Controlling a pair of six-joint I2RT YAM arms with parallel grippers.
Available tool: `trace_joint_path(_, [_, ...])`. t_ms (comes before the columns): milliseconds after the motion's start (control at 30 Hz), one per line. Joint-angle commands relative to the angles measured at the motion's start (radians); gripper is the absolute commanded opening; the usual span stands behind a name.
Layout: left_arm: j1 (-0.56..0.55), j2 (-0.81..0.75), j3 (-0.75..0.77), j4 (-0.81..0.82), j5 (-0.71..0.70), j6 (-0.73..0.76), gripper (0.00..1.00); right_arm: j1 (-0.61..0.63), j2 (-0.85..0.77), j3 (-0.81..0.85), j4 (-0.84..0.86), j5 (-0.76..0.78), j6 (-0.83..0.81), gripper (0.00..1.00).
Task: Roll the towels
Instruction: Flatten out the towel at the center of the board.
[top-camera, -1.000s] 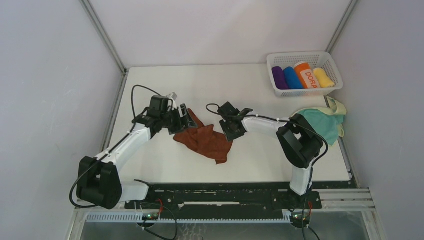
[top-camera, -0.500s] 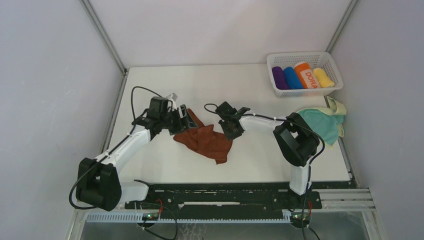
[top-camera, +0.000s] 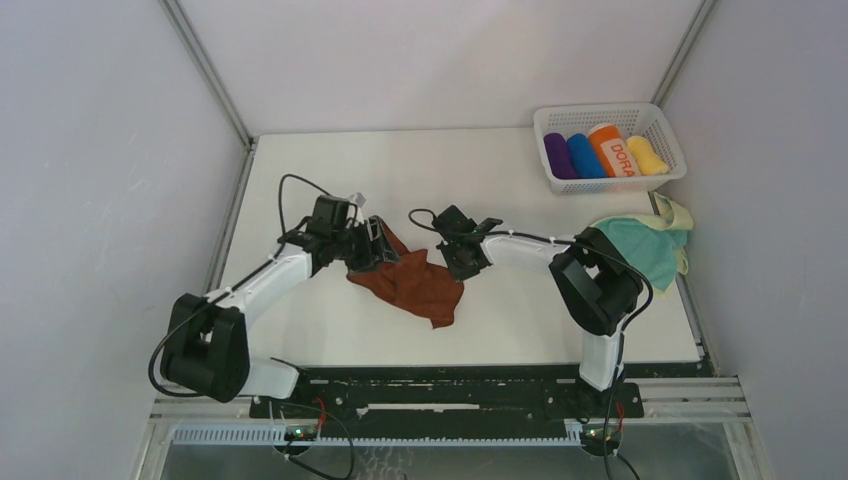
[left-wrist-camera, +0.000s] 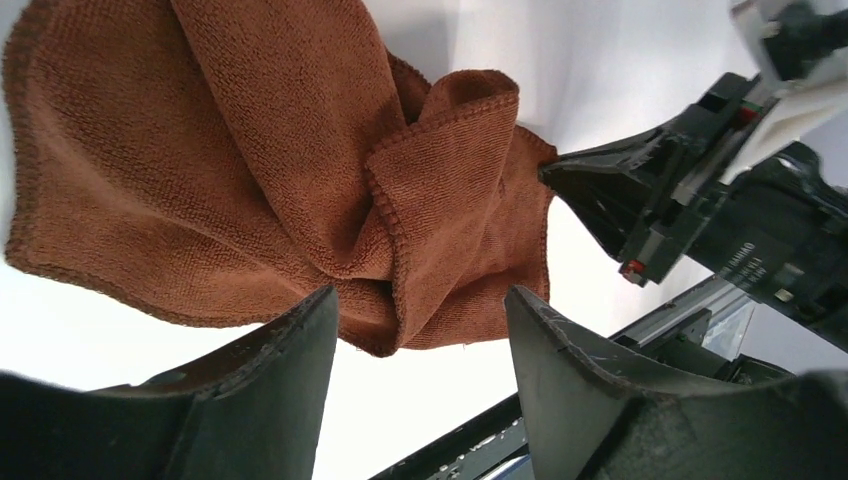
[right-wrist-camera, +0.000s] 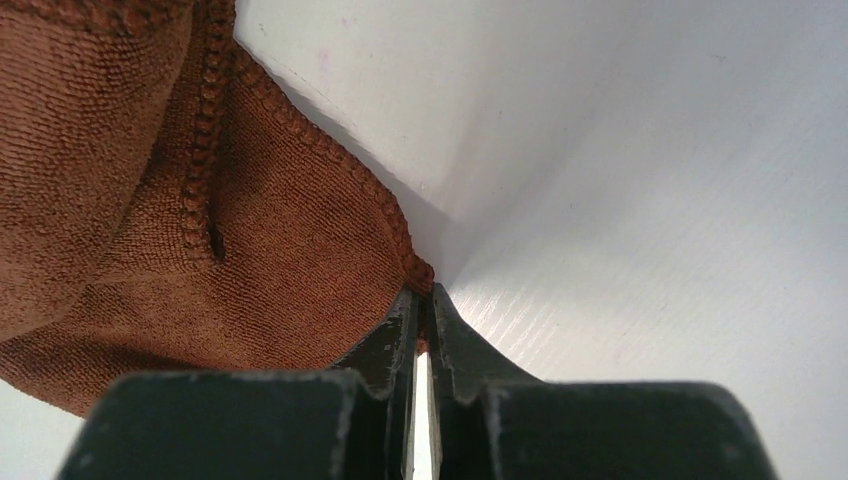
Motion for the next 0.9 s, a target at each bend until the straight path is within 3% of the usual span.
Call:
trace_joint_path(0, [-0.024, 0.052, 0.061, 0.027, -0.001, -0.020, 0.65, 0.009, -0.008, -0.052, 0.002, 0.019, -0.010, 0.00])
trace_joint_path(200, [-0.035, 0.144, 0.099, 0.064, 0.008, -0.047, 0.55, 0.012, -0.016, -0.069, 0.018, 0.014, -0.009, 0.00])
trace_joint_path(667, [-0.124, 0.210, -0.017, 0.206, 0.076, -0.151, 0.52, 0.013, -0.016, -0.076, 0.034, -0.001, -0.008, 0.00])
trace_joint_path(867, [-0.137, 0.161, -0.036, 0.227, 0.079, -0.159, 0.48, 0.013, -0.017, -0.078, 0.033, -0.002, -0.008, 0.00])
